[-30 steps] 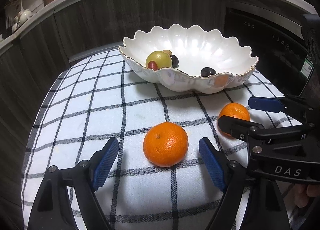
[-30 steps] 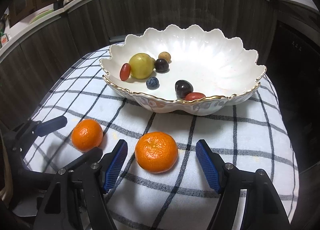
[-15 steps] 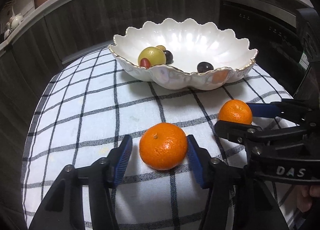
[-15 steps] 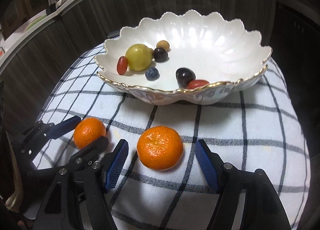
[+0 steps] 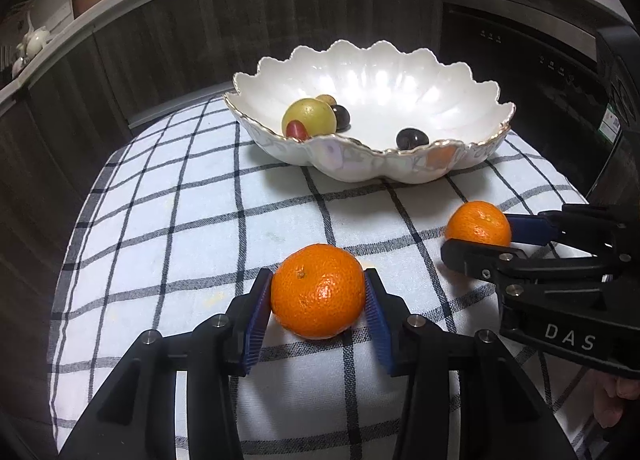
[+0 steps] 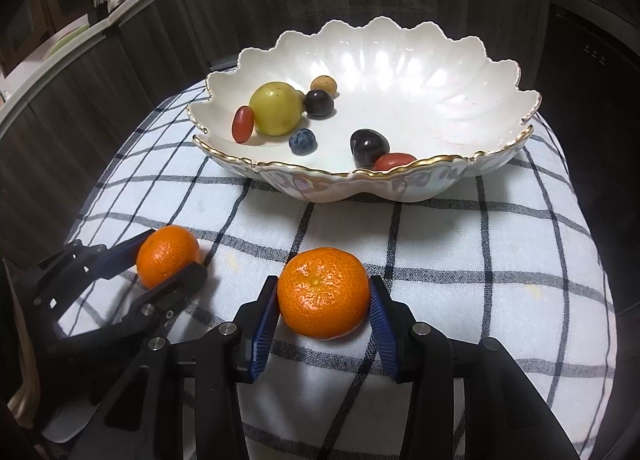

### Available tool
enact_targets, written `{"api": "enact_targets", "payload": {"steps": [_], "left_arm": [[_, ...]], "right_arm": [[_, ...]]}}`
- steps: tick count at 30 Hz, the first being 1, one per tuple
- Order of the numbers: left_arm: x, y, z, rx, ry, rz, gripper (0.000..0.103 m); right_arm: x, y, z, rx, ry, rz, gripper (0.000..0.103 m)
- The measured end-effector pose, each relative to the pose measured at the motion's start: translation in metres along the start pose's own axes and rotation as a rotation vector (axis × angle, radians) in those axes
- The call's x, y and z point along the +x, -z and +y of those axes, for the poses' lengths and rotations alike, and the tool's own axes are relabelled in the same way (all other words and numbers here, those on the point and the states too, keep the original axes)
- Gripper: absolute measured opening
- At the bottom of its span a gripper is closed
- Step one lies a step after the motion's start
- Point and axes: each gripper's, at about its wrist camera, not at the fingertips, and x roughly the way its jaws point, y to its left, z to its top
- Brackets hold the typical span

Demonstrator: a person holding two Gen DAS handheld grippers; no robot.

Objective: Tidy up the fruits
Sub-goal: 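Grasp a mandarin with left gripper while right grasps the other mandarin, then lift and carry both mandarins over the white bowl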

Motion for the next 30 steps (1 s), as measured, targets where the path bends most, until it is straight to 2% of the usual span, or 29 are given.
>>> {"api": "enact_targets", "payload": {"steps": [20, 30], "left_arm": [[-0.044, -0.016, 0.015, -0.040, -0.017, -0.067, 0.044], [-0.058, -0.045, 0.011, -0.047, -0.015, -0.105, 0.044]], "right_arm": [[-0.046, -0.009, 0.011, -0.009, 0.032, -0.089, 0.044], [-0.074, -0.028, 0.006, -0.008, 0.048, -0.156, 0.044]]}}
